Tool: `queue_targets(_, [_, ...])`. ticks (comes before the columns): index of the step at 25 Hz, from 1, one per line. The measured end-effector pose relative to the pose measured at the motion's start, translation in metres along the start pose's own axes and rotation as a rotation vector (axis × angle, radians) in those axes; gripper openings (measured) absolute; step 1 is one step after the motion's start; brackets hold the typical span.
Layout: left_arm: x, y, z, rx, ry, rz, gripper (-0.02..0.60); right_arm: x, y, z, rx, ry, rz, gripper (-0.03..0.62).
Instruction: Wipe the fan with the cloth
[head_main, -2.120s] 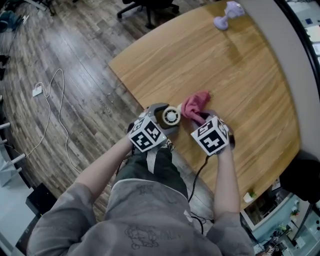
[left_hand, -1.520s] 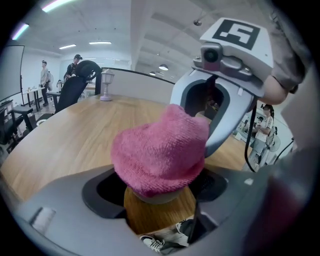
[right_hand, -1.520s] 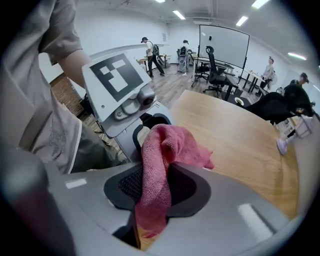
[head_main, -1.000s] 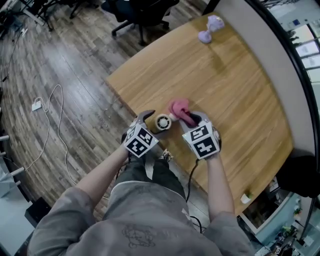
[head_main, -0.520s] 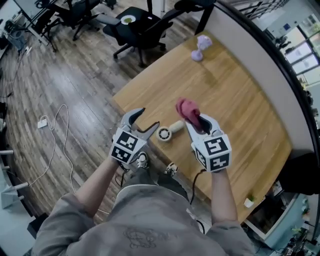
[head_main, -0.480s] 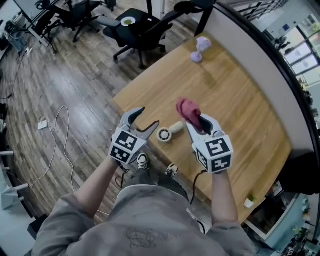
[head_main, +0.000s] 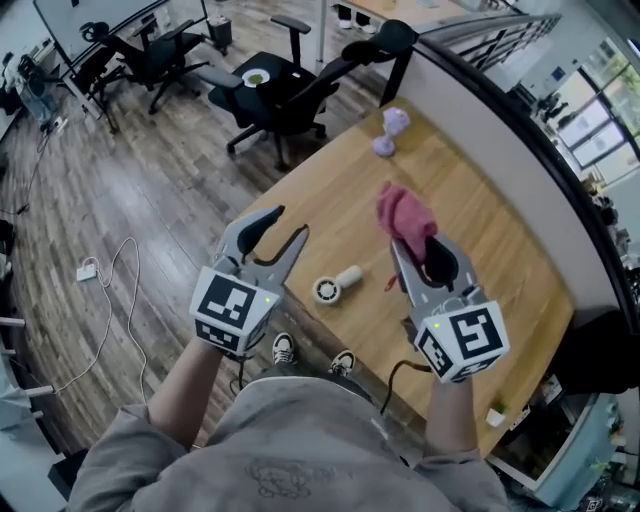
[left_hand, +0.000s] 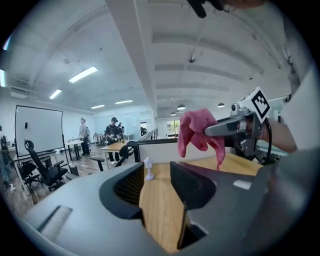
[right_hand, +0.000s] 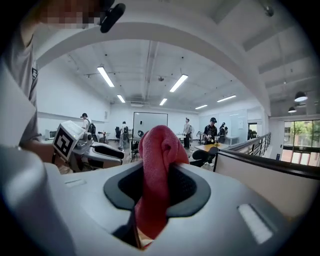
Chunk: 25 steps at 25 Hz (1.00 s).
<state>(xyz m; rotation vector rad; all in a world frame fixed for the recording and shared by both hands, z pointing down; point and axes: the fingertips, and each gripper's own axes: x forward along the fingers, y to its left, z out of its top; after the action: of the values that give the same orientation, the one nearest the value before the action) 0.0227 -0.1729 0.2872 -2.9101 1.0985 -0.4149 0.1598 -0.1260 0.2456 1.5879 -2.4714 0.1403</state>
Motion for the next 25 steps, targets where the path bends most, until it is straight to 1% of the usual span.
queue_targets(3, [-0.015,-0.004,0.030,0.027,-0.056,-0.008,0.155,-0.014,0.000,0.026,0.007,-0.060,-0.014,0.114])
queue_targets(6, [-0.027,-0.009,0.049,0.049,-0.084,-0.010,0.138,-0.030,0.000,0.042,0.003,-0.107,-0.038,0.114])
queue_targets(8, [-0.033,-0.011,0.058,0.054,-0.097,0.001,0.124,-0.041,0.002,0.050,-0.009,-0.128,-0.054,0.114])
queue_targets(13, [-0.047,-0.009,0.070,0.035,-0.134,0.033,0.100,-0.070,0.011,0.066,-0.050,-0.166,-0.083,0.114])
queue_targets(18, [-0.057,-0.009,0.074,0.037,-0.135,0.030,0.058,-0.084,0.022,0.068,0.009,-0.166,-0.019,0.112])
queue_targets(22, [-0.057,-0.014,0.075,0.052,-0.133,0.025,0.048,-0.086,0.027,0.057,0.032,-0.142,-0.011,0.112])
queue_targets(24, [-0.056,-0.016,0.071,0.043,-0.129,0.025,0.044,-0.085,0.029,0.048,0.047,-0.129,-0.009,0.112])
queue_targets(25, [-0.055,-0.016,0.070,0.033,-0.130,0.026,0.030,-0.084,0.029,0.044,0.052,-0.124,-0.008,0.112])
